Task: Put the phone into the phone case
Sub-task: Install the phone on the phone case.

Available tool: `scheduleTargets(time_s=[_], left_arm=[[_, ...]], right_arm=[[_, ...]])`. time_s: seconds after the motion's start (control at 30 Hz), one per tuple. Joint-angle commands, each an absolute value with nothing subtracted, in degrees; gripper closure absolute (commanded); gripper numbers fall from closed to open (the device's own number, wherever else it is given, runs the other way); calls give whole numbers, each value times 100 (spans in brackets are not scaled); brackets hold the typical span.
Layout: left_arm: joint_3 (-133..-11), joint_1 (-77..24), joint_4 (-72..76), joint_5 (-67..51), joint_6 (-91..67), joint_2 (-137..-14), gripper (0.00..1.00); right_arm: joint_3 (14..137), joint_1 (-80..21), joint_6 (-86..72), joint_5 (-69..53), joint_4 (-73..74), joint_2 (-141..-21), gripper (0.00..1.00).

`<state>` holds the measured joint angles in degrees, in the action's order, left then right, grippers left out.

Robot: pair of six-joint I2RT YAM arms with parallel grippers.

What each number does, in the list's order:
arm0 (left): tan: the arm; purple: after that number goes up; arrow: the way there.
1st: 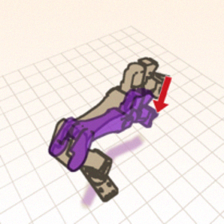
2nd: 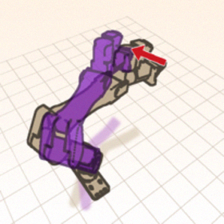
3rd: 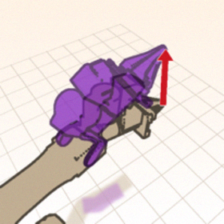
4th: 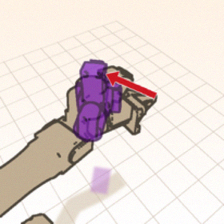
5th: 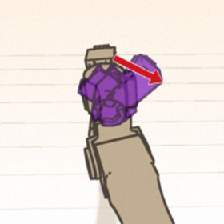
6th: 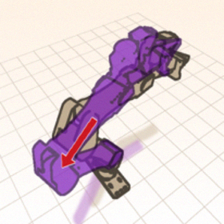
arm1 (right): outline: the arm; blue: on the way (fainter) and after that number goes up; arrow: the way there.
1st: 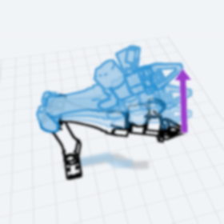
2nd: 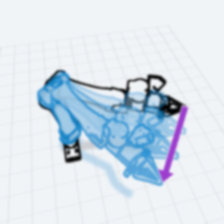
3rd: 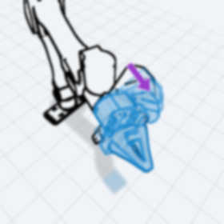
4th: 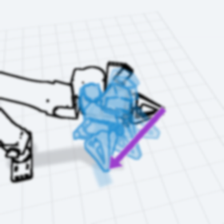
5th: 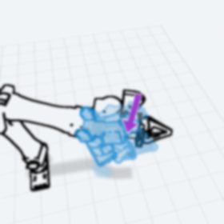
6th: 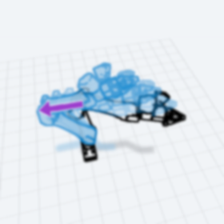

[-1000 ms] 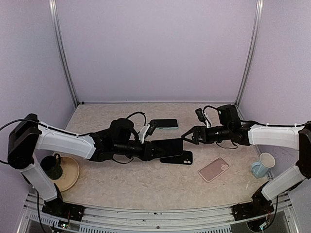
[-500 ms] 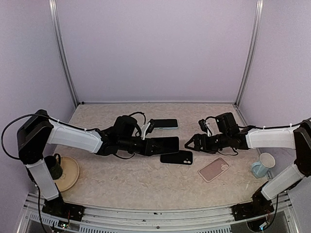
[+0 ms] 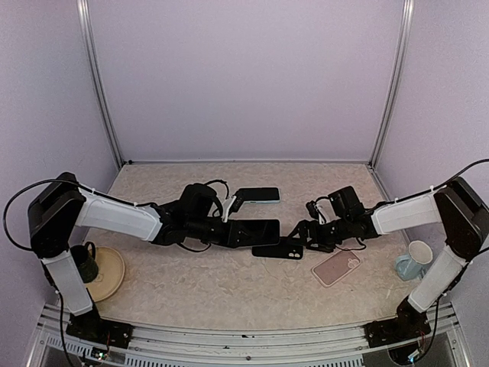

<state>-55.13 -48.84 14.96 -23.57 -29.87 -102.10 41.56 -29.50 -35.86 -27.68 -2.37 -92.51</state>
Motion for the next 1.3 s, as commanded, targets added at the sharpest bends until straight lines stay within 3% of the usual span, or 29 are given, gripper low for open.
scheduleTargets(time_s=[0.0, 1.27], left_arm=[[-5616, -4793, 1735, -2398, -3102, -10185, 100], [-6255, -4829, 2014, -3002, -5011, -11159, 100]], right_arm=[[4245, -2918, -3639, -2991, -511, -9524, 0], [4536, -3045, -3708, -3173, -701, -9861, 0]])
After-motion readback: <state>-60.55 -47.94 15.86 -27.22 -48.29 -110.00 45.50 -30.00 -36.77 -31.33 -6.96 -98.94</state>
